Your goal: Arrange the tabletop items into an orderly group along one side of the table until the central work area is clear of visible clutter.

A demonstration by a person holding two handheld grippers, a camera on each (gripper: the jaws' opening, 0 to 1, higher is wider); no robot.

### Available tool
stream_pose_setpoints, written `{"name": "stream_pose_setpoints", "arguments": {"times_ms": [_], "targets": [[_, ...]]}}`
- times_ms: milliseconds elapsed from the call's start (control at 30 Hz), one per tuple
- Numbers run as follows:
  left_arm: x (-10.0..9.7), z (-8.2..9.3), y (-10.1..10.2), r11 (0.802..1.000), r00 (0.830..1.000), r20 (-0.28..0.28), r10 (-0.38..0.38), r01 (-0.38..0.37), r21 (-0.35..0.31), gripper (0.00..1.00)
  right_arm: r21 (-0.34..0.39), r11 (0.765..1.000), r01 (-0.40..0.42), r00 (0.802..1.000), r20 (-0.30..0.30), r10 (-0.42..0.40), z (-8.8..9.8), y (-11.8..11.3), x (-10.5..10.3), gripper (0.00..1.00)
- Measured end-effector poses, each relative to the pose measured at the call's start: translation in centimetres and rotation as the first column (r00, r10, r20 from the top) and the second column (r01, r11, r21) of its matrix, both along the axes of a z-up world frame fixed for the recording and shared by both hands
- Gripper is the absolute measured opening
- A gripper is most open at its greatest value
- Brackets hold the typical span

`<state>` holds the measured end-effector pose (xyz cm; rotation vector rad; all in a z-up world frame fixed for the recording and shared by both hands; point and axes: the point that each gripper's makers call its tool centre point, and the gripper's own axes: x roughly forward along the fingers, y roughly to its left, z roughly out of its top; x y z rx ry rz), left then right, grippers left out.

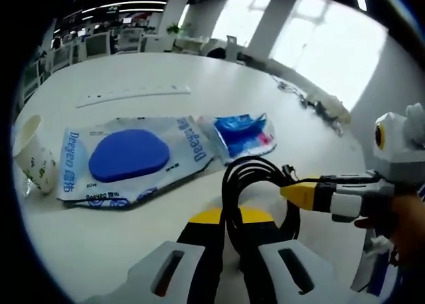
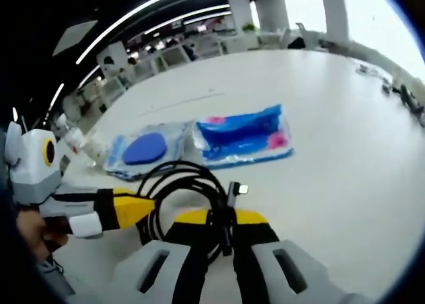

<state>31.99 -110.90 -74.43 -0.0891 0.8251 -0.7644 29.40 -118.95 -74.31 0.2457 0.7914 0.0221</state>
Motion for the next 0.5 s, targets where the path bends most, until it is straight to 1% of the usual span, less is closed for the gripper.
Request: {"name": "stream_pose_setpoints", "arguments": {"times_ms": [133,233,333,433,500], "targets": [[0.2,-0.5,0.2,1.0,1.0,-0.008,0.01,-0.01,0.008,0.06,-0.007,1.0,-0.012,1.0,-0.006,0.012,-0.5,0.3,0.3,0.09],[0.6,-0.8,0.4,1.0,1.0,0.007,0.013,-0.013,0.013,0.06,-0.013,1.0,-0.02,1.0,-0.008,0.02,-0.7,0.4,0.6,0.09],[0.7,-1.2,0.6,1.0,1.0,-0.012,0.02,-0.02,0.008,0.06,-0.016,1.0,-0.026,1.0,-0.017,0.026,-1.0,0.5,0.7,0.09],[0.6,-1.5,0.6,1.0,1.0,-0.003,0.016,-0.016,0.021,0.06,-0.021,0.999,-0.033,0.999,-0.026,0.033,-1.4,0.6,0.7,0.09],[0.6,-1.5,0.6,1.0,1.0,0.002,0.014,-0.014,0.023,0.06,-0.029,0.999,-0.036,0.999,-0.028,0.036,-1.5,0.6,0.7,0.09]]}}
